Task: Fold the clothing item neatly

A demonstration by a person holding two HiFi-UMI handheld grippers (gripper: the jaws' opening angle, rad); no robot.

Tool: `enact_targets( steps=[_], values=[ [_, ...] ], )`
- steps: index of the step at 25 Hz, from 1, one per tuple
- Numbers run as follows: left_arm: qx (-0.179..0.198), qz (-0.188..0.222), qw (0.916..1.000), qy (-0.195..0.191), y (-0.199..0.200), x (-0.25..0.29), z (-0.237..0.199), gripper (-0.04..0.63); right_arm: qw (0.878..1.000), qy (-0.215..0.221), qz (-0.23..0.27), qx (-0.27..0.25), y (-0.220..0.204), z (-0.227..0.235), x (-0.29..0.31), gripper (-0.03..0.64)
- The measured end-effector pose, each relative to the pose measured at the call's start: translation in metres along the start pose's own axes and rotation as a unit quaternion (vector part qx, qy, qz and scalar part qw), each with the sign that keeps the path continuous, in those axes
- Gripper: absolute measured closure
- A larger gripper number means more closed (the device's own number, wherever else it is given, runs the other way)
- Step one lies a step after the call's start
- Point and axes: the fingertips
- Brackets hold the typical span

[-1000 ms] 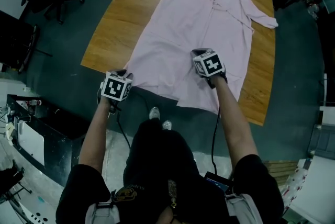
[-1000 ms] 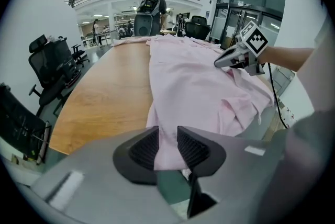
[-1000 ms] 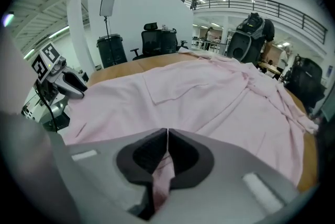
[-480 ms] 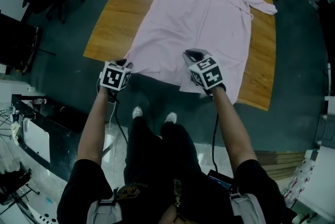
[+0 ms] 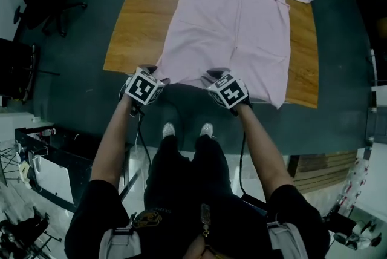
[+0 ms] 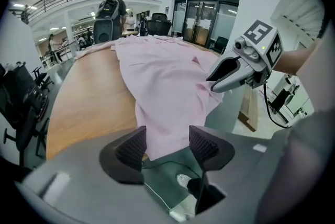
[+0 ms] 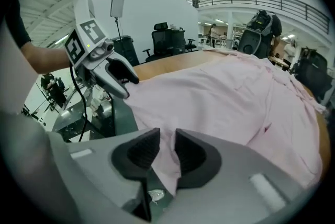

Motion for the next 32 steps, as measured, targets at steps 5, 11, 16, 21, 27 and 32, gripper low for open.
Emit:
enact_targets(
  steps=[5,11,16,21,27,32],
  values=[
    [0.038,-0.011,0.9992,-0.001,-0.007,0.008,-0.005,0.35,1.0,-0.014,-0.004,-0.012,-0.011,-0.013,-0.022,0.597],
    [-0.012,-0.012,0.9998,-0.011,-0.013,0.001,-0.009,0.532,0.999,-0.038,-0.008,-0.024,-0.028,-0.025,-0.047,0.587],
    [-0.04,-0.014,0.9981,-0.045,-0.019,-0.01,0.006,0.56,0.999,-0.029,-0.036,-0.005,-0.047,-0.033,-0.043,0.578],
    [-0.029,-0.025,0.9986,-0.037,-0.035,-0.019,0.006,0.526,0.999,-0.021,-0.034,0.024,-0.052,-0.041,-0.047,0.572],
    [-0.029,0.048,0.9977,-0.038,0.005,-0.046,0.007,0.557,0.999,-0.007,-0.005,0.044,-0.038,-0.053,-0.067,0.572],
    [-0.007,0.101,0.9939,-0.044,0.066,-0.048,0.028,0.588,0.998,-0.031,0.006,0.057,-0.044,-0.042,-0.086,0.572]
  ],
)
Point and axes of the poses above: the fingertips, and each gripper's own axes: x forward along the fingers, z to its right, y out of its top, and after that the axes turned 5 degrees about z, right-handed
